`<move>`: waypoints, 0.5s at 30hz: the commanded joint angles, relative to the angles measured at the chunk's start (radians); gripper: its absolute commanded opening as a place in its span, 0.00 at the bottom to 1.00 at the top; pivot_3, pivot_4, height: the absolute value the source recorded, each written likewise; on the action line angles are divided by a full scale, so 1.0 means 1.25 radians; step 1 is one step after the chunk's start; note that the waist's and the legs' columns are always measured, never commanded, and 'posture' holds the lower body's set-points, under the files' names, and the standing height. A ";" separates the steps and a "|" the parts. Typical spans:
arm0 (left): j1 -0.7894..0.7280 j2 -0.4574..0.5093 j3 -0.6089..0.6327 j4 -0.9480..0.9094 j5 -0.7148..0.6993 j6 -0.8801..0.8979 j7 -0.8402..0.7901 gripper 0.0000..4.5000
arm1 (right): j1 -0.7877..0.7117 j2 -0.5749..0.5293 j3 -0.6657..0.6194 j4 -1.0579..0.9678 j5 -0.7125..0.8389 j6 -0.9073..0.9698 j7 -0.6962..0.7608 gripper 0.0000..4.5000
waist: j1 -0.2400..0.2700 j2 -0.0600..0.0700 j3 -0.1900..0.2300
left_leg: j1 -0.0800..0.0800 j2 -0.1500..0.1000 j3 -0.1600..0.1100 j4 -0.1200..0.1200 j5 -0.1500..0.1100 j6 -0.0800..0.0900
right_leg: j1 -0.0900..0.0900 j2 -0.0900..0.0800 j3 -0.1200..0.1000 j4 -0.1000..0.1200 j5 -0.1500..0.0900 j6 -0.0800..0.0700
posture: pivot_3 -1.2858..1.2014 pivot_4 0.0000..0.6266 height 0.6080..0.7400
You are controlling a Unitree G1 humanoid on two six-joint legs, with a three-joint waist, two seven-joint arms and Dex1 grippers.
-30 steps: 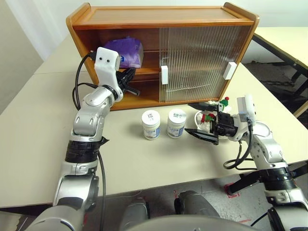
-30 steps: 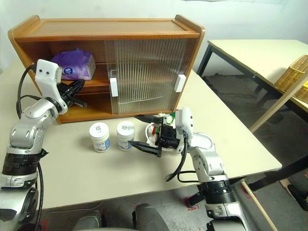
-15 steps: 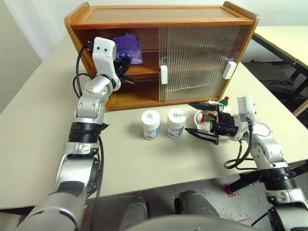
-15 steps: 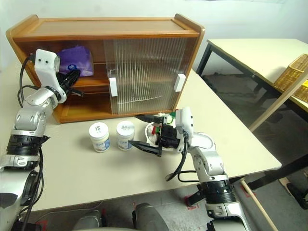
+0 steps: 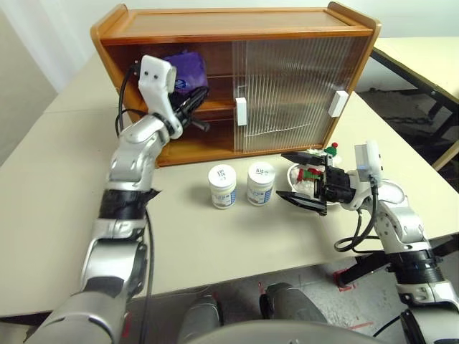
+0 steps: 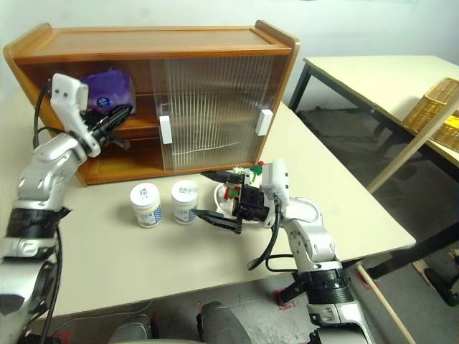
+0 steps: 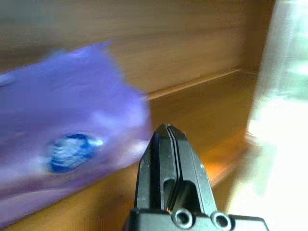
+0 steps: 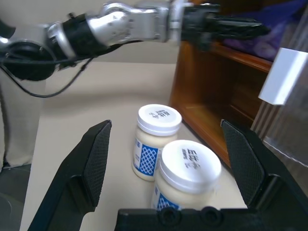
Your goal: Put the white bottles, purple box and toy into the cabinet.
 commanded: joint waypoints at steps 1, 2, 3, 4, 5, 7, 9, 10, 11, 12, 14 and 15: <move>0.086 0.050 0.016 -0.095 -0.066 0.040 -0.094 0.29 | -0.003 -0.006 0.006 0.000 0.007 0.011 0.013 1.00 | -0.002 0.000 0.000 | 0.000 0.000 0.000 0.000 0.000 -0.001 | 0.000 0.001 0.000 0.000 0.000 -0.001 | 0.42 0.00 1.00; 0.108 0.060 0.023 -0.109 -0.073 0.042 -0.097 0.36 | -0.003 -0.007 0.008 0.002 0.007 0.012 0.015 1.00 | -0.001 0.000 0.000 | 0.000 0.001 0.000 0.000 -0.001 -0.001 | -0.001 0.002 -0.001 0.000 -0.001 -0.002 | 0.43 0.00 1.00; 0.127 0.068 0.032 -0.120 -0.079 0.043 -0.099 0.45 | -0.004 -0.008 0.008 0.002 0.007 0.013 0.018 1.00 | 0.001 0.000 0.000 | -0.001 0.002 -0.001 0.000 -0.001 -0.001 | -0.001 0.003 -0.001 0.000 -0.001 -0.002 | 0.43 0.00 1.00; 0.149 0.074 0.046 -0.134 -0.091 0.047 -0.102 0.52 | -0.005 -0.008 0.009 0.003 0.006 0.014 0.019 1.00 | 0.004 0.000 0.000 | -0.001 0.003 -0.002 0.000 -0.001 -0.001 | -0.001 0.003 -0.001 0.000 -0.001 -0.003 | 0.43 0.00 1.00; 0.171 0.079 0.062 -0.148 -0.107 0.051 -0.107 0.60 | -0.007 -0.009 0.009 0.005 0.006 0.015 0.021 1.00 | 0.005 0.001 0.000 | -0.001 0.004 -0.003 0.000 -0.001 -0.002 | -0.001 0.003 -0.001 0.000 -0.001 -0.003 | 0.43 0.00 1.00; 0.229 0.094 0.099 -0.171 -0.133 0.041 -0.128 0.75 | -0.012 -0.011 0.008 0.007 0.005 0.018 0.026 1.00 | 0.006 0.001 -0.001 | -0.001 0.007 -0.004 -0.001 0.000 -0.002 | -0.002 0.001 -0.001 0.001 -0.001 -0.004 | 0.43 0.00 1.00; 0.300 0.116 0.128 -0.194 -0.153 0.028 -0.163 0.89 | -0.016 -0.016 0.007 0.009 0.007 0.022 0.031 1.00 | 0.005 0.002 -0.001 | -0.001 0.008 -0.003 -0.001 -0.001 -0.002 | -0.003 0.001 0.000 0.003 -0.001 -0.005 | 0.43 0.00 1.00; 0.337 0.125 0.141 -0.207 -0.170 0.030 -0.183 0.98 | -0.017 -0.019 0.006 0.010 0.007 0.024 0.035 1.00 | 0.005 0.002 -0.001 | -0.001 0.008 -0.003 -0.001 -0.001 -0.002 | -0.004 0.000 0.000 0.003 -0.002 -0.005 | 0.44 0.00 1.00; 0.368 0.131 0.153 -0.218 -0.186 0.034 -0.196 0.99 | -0.019 -0.022 0.005 0.011 0.008 0.025 0.038 1.00 | 0.005 0.003 -0.001 | -0.001 0.008 -0.002 -0.001 -0.001 -0.003 | -0.004 0.000 0.000 0.004 -0.002 -0.006 | 0.44 0.00 1.00; 0.394 0.133 0.160 -0.223 -0.196 0.038 -0.204 0.99 | -0.019 -0.023 0.004 0.013 0.009 0.026 0.041 1.00 | 0.005 0.003 -0.001 | -0.001 0.008 -0.002 -0.001 -0.001 -0.003 | -0.005 0.000 0.000 0.005 -0.002 -0.006 | 0.44 0.00 1.00; 0.434 0.143 0.156 -0.224 -0.190 0.036 -0.212 0.99 | -0.021 -0.025 0.004 0.016 0.009 0.027 0.045 1.00 | 0.008 0.003 -0.002 | -0.001 0.008 -0.002 -0.001 -0.001 -0.003 | -0.007 0.000 -0.001 0.005 -0.003 -0.007 | 0.44 0.00 1.00; 0.460 0.150 0.144 -0.222 -0.173 0.024 -0.220 0.99 | -0.023 -0.025 0.005 0.017 0.009 0.029 0.047 1.00 | 0.009 0.004 -0.002 | -0.001 0.009 -0.003 -0.001 -0.001 -0.003 | -0.010 0.000 -0.001 0.005 -0.003 -0.007 | 0.44 0.00 1.00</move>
